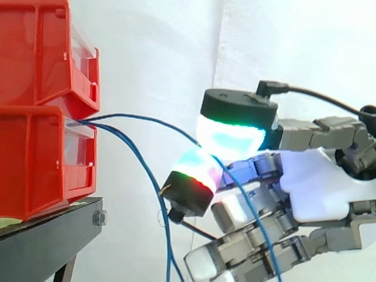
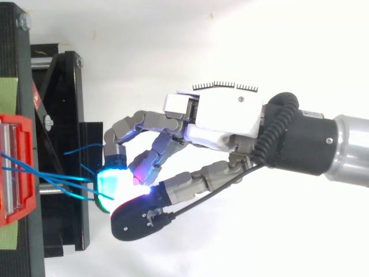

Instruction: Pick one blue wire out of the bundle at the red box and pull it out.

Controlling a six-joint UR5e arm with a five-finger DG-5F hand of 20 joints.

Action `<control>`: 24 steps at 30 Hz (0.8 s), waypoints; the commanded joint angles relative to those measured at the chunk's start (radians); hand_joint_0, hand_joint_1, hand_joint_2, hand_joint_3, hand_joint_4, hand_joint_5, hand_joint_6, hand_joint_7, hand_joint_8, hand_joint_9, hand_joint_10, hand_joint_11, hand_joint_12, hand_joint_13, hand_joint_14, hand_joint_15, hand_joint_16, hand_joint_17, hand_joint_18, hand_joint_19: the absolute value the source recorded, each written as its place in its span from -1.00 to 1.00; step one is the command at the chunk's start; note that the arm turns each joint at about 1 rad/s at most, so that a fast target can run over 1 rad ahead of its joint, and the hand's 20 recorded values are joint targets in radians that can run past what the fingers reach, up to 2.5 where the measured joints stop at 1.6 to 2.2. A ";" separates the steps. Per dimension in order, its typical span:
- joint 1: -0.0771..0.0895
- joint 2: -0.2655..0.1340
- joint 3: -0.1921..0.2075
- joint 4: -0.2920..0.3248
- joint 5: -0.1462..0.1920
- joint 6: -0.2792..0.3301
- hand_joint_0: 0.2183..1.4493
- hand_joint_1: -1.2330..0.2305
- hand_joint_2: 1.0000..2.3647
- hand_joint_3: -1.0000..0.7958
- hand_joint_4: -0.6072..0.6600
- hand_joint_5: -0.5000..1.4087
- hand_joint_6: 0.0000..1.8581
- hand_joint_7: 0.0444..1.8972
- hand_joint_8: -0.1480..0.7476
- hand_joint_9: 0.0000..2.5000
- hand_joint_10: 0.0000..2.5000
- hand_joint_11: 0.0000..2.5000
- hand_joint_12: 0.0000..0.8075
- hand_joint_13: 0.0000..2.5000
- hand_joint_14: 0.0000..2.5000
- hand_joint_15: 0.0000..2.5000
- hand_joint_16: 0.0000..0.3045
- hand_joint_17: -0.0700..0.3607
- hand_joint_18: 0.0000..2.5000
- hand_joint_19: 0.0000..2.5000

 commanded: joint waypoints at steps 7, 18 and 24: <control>0.003 0.072 -0.001 -0.160 0.017 0.000 -0.42 -0.32 -0.98 0.13 0.17 -0.56 -0.05 0.34 0.18 -0.13 -0.99 -0.44 0.24 -0.36 -0.99 -0.61 -0.54 0.05 -0.45 -0.76; 0.003 0.118 -0.001 -0.275 0.068 -0.004 -0.42 -0.32 -0.98 0.14 0.17 -0.56 -0.05 0.34 0.18 -0.14 -0.99 -0.44 0.24 -0.37 -0.99 -0.61 -0.54 0.05 -0.45 -0.75; 0.001 0.116 -0.001 -0.256 0.066 -0.005 -0.42 -0.31 -0.98 0.13 0.17 -0.56 -0.05 0.34 0.17 -0.15 -0.99 -0.45 0.24 -0.37 -0.99 -0.61 -0.54 0.05 -0.46 -0.76</control>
